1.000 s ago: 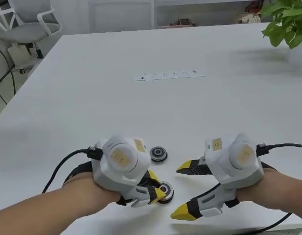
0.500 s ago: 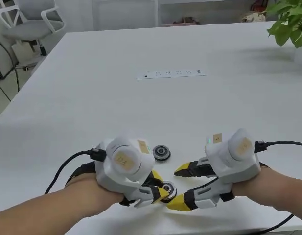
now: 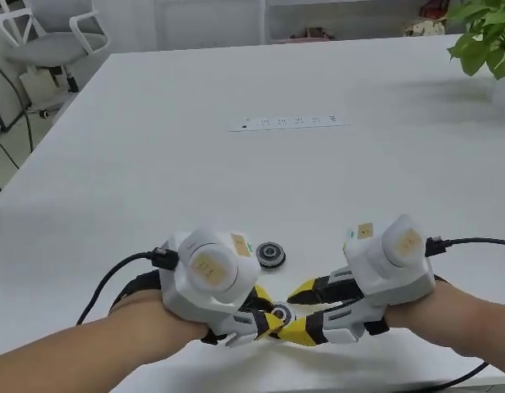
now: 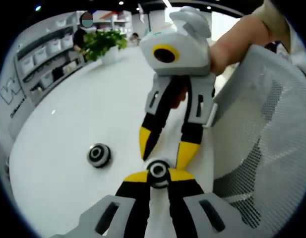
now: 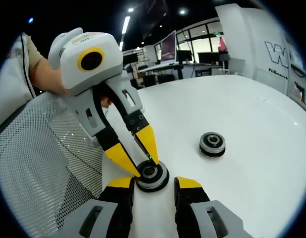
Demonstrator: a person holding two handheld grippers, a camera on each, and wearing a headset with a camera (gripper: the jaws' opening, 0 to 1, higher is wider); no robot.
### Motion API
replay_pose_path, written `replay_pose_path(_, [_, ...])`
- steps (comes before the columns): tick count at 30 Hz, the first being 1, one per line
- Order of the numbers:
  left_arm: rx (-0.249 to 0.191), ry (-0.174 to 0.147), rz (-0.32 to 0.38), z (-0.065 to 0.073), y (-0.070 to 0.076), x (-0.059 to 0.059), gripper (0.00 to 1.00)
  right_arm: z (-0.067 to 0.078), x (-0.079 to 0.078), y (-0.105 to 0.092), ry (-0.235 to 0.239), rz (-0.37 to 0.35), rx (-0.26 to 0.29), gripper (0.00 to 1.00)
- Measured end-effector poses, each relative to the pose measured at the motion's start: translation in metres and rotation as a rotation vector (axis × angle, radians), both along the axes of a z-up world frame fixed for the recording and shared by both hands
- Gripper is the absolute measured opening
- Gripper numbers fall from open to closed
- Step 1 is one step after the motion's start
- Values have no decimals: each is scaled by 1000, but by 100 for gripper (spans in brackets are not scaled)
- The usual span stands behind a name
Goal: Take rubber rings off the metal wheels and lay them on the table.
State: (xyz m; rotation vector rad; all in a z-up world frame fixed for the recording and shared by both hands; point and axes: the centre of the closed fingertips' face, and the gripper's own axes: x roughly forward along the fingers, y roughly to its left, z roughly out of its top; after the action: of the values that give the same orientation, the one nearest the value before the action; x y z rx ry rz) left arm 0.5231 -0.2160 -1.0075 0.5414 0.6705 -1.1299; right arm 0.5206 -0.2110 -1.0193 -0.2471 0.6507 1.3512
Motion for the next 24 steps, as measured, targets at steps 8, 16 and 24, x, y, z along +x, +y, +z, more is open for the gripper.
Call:
replay_pose_path(8, [0, -1, 2, 0, 0, 0, 14, 1, -3, -1, -8, 15, -5, 25])
replay_pose_path(16, [-1, -2, 3, 0, 0, 0, 14, 0, -4, -4, -43, 32, -27, 22])
replay_pose_path(24, [-2, -2, 5, 0, 0, 0, 14, -1, -5, -6, -52, 40, -40, 18])
